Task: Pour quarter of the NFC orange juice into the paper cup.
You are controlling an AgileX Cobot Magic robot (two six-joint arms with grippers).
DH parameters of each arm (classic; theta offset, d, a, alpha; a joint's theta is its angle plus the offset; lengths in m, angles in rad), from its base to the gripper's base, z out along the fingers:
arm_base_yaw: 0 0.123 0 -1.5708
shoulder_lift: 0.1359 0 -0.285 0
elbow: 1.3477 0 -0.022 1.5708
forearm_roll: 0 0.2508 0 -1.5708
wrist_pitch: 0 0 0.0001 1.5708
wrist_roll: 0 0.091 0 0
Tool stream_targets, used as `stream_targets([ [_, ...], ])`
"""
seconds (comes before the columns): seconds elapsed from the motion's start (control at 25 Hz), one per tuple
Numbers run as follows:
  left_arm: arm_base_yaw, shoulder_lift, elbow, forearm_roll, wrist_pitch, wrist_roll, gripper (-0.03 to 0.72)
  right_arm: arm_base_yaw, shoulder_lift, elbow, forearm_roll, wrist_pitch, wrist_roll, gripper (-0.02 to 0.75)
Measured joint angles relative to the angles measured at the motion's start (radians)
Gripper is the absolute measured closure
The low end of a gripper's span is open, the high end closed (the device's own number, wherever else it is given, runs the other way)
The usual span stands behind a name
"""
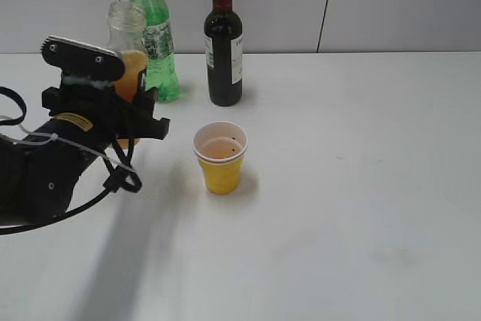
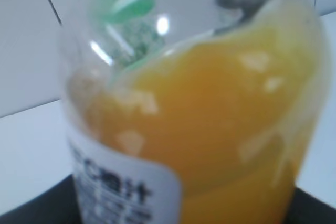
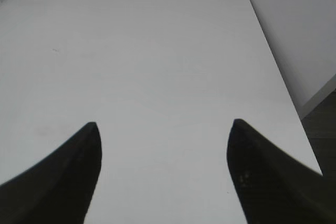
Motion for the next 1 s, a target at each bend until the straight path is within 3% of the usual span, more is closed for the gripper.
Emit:
stream_targets([
  [0.24,0.074,0.0,0.0,0.025,-0.002,-0.144,0.244,0.0,0.0,0.0,0.0,0.0,0.0,0.147],
  [0.52,0.264,0.009,-0.001,0.285,-0.029,-0.376,0.244,0.0,0.0,0.0,0.0,0.0,0.0,0.147],
  [0.64,0.338,0.04,-0.001,0.354,-0.071,-0.42,0.244,0.0,0.0,0.0,0.0,0.0,0.0,0.147],
  [1.0,0.373,0.224,-0.088,0.418,-0.135,-0.435,0.244,0.0,0.0,0.0,0.0,0.0,0.0,0.147],
])
